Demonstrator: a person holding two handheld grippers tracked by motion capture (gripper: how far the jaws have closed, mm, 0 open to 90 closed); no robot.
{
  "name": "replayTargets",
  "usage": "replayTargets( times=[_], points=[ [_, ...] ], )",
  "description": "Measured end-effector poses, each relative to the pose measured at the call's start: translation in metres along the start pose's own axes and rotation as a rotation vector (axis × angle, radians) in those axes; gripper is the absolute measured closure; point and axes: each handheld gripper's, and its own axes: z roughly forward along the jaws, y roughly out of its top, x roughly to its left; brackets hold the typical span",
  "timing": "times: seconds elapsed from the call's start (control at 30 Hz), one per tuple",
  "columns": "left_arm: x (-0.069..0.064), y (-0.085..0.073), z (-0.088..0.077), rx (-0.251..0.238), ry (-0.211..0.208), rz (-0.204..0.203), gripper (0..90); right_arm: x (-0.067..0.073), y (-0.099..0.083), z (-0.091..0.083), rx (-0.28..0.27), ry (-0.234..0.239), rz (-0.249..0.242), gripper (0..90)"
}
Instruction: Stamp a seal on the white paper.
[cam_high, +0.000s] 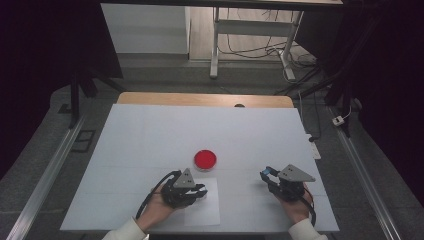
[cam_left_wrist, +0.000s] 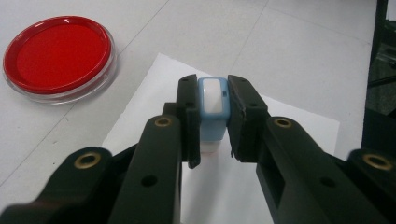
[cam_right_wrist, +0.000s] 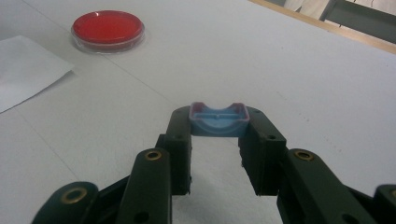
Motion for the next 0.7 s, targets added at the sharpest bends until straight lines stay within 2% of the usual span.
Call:
replayTargets(
  times=[0.7],
  points=[
    [-0.0009,0.0009,0.003,0.036,0.008,0.004,75.7,0.0008,0.0001,0.0002,-0.002,0.008,0.0,64.6]
  ],
)
